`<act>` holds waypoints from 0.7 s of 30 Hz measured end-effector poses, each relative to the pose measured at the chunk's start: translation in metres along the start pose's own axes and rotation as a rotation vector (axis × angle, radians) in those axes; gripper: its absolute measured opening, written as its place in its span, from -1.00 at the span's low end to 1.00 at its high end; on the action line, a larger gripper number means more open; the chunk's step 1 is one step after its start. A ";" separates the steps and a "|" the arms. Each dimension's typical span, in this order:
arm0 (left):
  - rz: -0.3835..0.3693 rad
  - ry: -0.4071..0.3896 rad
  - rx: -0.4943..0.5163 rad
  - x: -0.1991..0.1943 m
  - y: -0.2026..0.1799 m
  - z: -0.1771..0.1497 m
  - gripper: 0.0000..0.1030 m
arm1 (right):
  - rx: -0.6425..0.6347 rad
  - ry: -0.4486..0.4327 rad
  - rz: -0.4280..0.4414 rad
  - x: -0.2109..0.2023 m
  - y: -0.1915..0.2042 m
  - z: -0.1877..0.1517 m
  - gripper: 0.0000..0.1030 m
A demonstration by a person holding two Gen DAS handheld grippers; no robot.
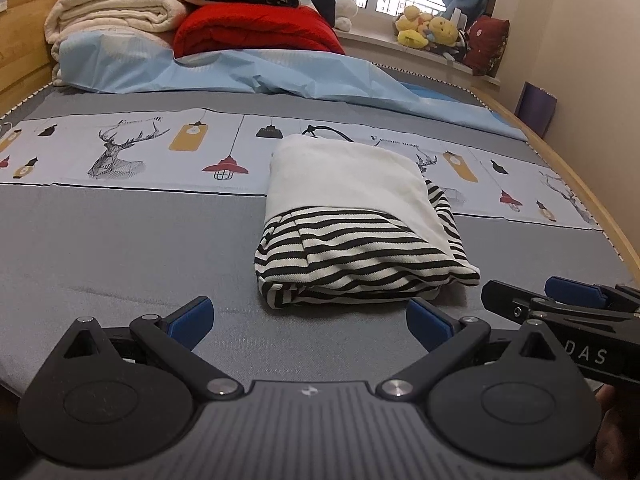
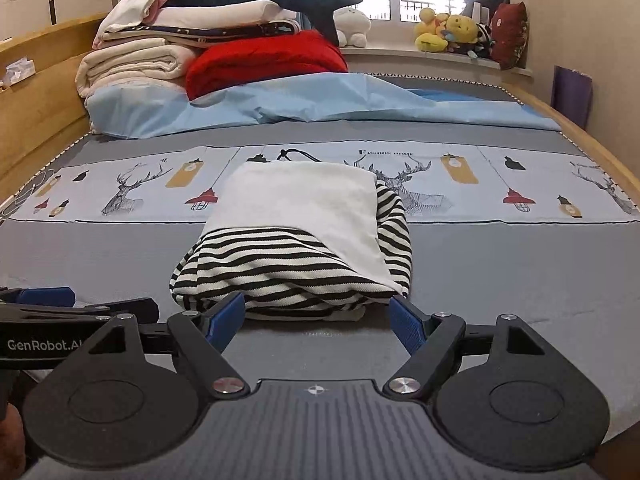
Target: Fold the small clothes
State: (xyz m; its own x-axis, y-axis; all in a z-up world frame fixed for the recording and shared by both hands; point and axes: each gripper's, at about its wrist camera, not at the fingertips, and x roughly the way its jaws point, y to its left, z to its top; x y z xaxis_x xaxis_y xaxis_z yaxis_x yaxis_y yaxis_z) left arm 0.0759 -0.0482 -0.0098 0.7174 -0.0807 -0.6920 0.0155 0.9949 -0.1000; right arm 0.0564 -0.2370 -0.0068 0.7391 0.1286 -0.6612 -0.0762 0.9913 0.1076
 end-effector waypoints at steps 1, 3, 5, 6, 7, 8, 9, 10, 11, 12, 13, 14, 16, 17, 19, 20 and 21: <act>0.000 0.000 0.000 0.000 0.000 0.000 0.99 | 0.002 0.003 0.001 0.001 0.000 0.000 0.55; -0.001 0.000 0.000 0.000 0.000 0.000 0.99 | 0.004 0.007 0.002 0.001 -0.001 0.000 0.55; -0.002 0.000 0.001 0.000 0.000 -0.001 0.99 | 0.004 0.008 0.002 0.002 -0.001 0.000 0.55; -0.002 0.001 0.000 0.000 0.000 -0.001 0.99 | 0.004 0.008 0.002 0.002 -0.001 0.000 0.55; -0.002 0.002 0.000 0.001 -0.001 -0.001 0.99 | 0.003 0.008 0.001 0.002 -0.001 0.000 0.55; -0.003 0.003 0.000 0.001 -0.001 -0.001 0.99 | 0.003 0.009 0.000 0.002 -0.001 -0.001 0.55; -0.004 0.004 0.000 0.001 -0.001 -0.002 0.99 | 0.002 0.009 0.000 0.002 -0.001 -0.001 0.55; -0.004 0.004 0.000 0.001 -0.001 -0.002 0.99 | 0.001 0.009 0.000 0.002 -0.001 0.000 0.55; -0.004 0.004 0.000 0.001 -0.001 -0.002 0.99 | 0.000 0.009 0.000 0.002 -0.001 0.000 0.55; -0.004 0.004 0.000 0.001 -0.001 -0.002 0.99 | -0.001 0.009 -0.001 0.002 -0.001 -0.001 0.55; -0.004 0.004 -0.001 0.001 -0.002 -0.002 0.99 | -0.002 0.009 0.000 0.002 -0.002 -0.001 0.55; -0.004 0.005 -0.001 0.001 -0.002 -0.002 0.99 | -0.002 0.010 0.000 0.002 -0.001 -0.001 0.55; -0.003 0.005 -0.001 0.001 -0.002 -0.002 0.99 | -0.002 0.010 0.000 0.002 -0.001 -0.001 0.55; -0.002 0.004 -0.001 0.001 -0.002 -0.002 0.99 | -0.001 0.010 0.000 0.002 -0.001 -0.001 0.55; -0.003 0.004 -0.001 0.001 -0.002 -0.002 0.99 | -0.001 0.012 0.000 0.002 -0.001 -0.001 0.55; -0.003 0.003 0.000 0.000 -0.002 -0.002 0.99 | -0.001 0.013 -0.001 0.002 -0.001 -0.001 0.54; -0.003 0.002 0.001 0.000 -0.002 -0.002 0.99 | -0.001 0.014 -0.001 0.002 -0.001 -0.002 0.54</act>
State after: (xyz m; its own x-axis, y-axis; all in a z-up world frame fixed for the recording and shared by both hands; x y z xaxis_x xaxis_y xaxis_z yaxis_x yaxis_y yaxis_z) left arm 0.0747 -0.0503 -0.0113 0.7158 -0.0835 -0.6933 0.0178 0.9947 -0.1015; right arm 0.0570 -0.2376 -0.0096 0.7300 0.1282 -0.6713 -0.0763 0.9914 0.1063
